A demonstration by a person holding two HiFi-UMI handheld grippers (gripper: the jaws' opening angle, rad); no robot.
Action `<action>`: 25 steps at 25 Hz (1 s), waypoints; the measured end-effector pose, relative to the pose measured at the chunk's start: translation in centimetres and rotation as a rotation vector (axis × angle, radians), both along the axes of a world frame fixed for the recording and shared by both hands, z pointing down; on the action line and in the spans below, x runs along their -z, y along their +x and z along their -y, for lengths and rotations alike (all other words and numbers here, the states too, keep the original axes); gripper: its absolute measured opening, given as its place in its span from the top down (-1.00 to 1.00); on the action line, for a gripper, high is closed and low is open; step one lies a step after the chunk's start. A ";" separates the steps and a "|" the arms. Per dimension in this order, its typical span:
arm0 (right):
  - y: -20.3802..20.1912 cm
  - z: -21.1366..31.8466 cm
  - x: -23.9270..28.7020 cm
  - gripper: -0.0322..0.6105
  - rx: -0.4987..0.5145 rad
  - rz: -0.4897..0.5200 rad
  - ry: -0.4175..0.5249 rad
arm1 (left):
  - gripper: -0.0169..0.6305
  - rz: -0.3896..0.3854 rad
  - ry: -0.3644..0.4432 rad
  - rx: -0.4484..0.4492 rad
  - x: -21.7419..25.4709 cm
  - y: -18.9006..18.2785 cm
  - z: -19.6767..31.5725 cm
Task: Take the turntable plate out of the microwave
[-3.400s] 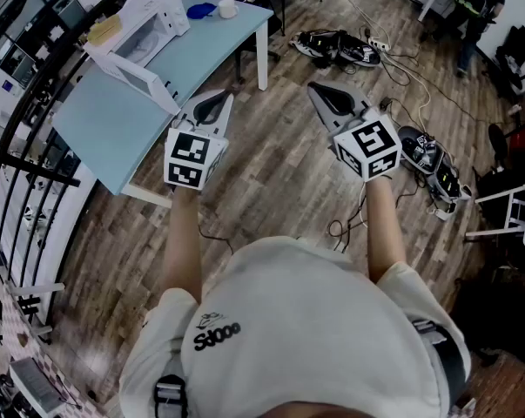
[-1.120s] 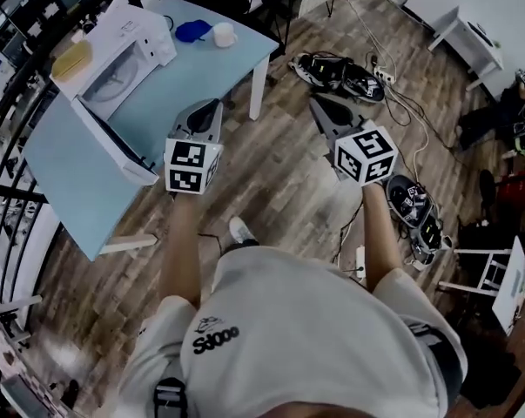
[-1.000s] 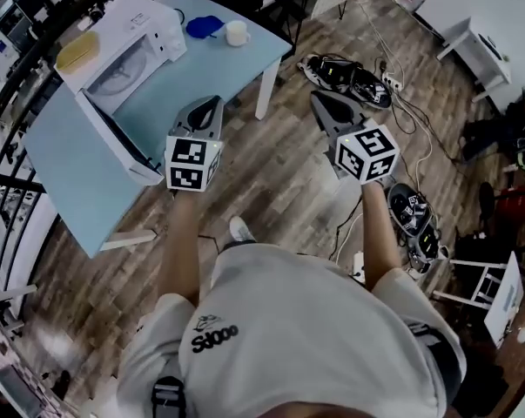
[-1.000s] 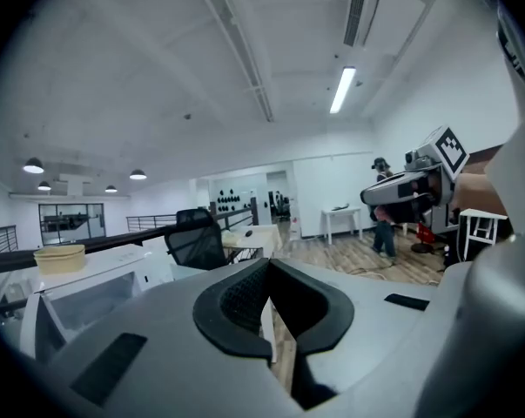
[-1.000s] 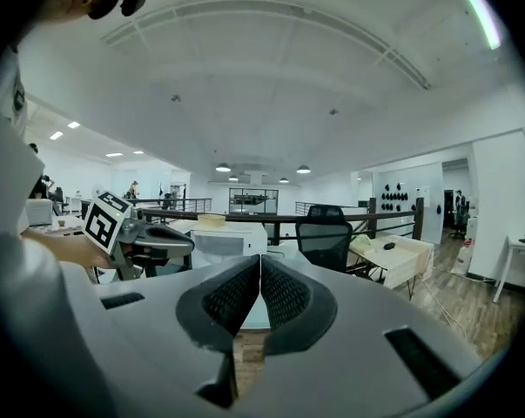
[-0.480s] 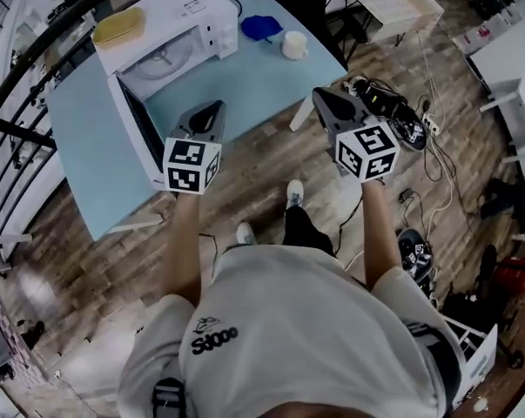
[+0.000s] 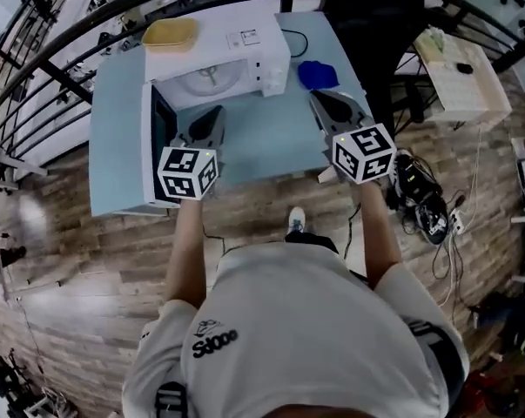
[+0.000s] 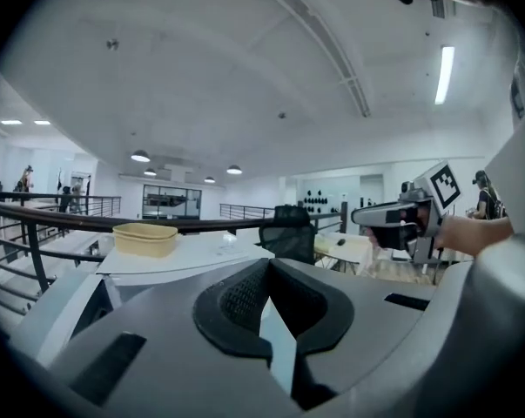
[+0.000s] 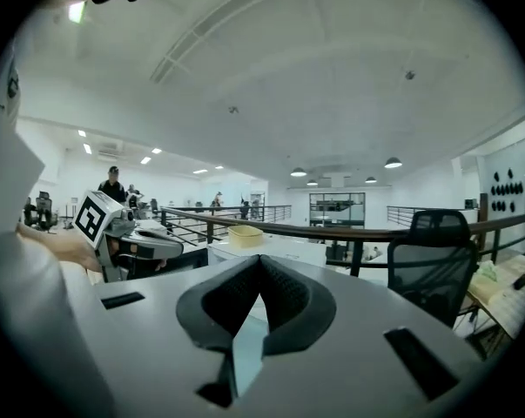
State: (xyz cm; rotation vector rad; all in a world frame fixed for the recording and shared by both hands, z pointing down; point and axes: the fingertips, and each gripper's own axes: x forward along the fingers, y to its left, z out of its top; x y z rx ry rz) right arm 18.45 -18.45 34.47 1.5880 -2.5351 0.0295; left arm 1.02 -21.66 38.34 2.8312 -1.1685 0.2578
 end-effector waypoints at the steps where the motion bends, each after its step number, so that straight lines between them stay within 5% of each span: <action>1: 0.4 0.9 0.2 0.88 0.027 0.004 0.001 | 0.89 -0.027 -0.007 -0.001 0.4 0.7 0.3; 5: 1.3 4.1 0.2 0.88 0.134 0.010 -0.004 | 0.89 -0.131 -0.004 0.034 1.6 2.2 1.1; 9: 1.8 5.8 -0.7 0.88 0.244 -0.004 -0.023 | 0.90 -0.055 0.074 0.214 1.7 1.7 2.6; 15: 2.2 8.8 -1.9 0.88 0.351 0.023 -0.059 | 0.90 0.004 0.113 0.292 1.3 2.9 3.4; 25: -3.3 11.1 -2.9 0.88 0.520 0.032 -0.044 | 0.90 -0.030 -0.012 0.406 -2.0 -0.1 4.5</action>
